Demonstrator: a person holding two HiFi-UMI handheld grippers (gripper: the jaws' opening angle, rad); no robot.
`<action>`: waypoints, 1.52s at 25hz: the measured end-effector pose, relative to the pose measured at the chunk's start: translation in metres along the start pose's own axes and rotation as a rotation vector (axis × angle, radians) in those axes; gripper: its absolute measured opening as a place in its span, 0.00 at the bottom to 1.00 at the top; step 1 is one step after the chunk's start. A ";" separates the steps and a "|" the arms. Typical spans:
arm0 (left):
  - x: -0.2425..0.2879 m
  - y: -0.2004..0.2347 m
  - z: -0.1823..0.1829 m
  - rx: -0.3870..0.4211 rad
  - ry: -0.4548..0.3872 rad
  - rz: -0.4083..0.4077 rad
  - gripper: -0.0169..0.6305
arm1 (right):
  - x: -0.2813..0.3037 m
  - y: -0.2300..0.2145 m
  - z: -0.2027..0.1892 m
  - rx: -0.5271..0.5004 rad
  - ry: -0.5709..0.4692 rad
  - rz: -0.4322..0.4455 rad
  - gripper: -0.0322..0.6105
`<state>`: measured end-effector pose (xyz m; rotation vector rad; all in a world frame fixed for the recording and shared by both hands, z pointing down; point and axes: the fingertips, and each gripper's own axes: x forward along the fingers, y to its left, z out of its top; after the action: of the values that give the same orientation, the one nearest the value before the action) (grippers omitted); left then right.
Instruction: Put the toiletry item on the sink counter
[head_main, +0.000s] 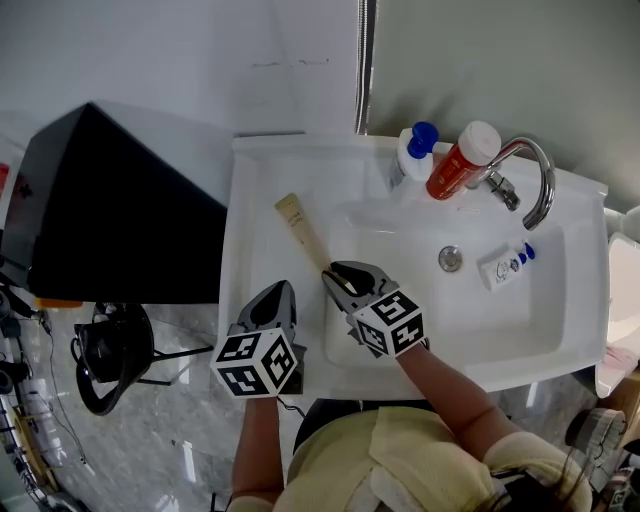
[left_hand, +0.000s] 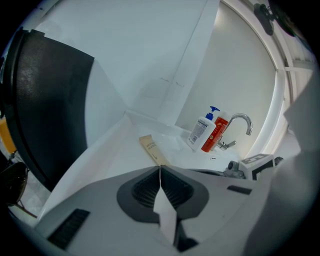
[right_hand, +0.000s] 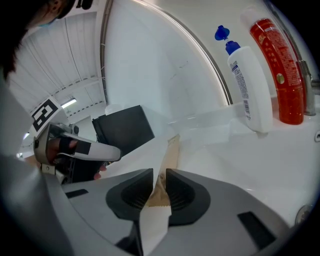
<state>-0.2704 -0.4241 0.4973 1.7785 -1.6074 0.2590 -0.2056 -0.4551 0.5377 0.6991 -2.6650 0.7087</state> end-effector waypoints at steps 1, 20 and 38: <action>-0.001 0.000 0.001 0.000 -0.003 -0.002 0.09 | 0.000 0.001 0.001 -0.004 0.000 0.000 0.16; -0.028 -0.014 0.012 0.015 -0.064 -0.048 0.09 | -0.031 0.016 0.014 -0.045 -0.017 -0.048 0.27; -0.053 -0.040 0.004 0.053 -0.062 -0.133 0.09 | -0.094 0.023 0.014 -0.035 -0.053 -0.167 0.25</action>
<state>-0.2451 -0.3859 0.4483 1.9419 -1.5290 0.1872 -0.1410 -0.4096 0.4805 0.9301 -2.6204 0.6052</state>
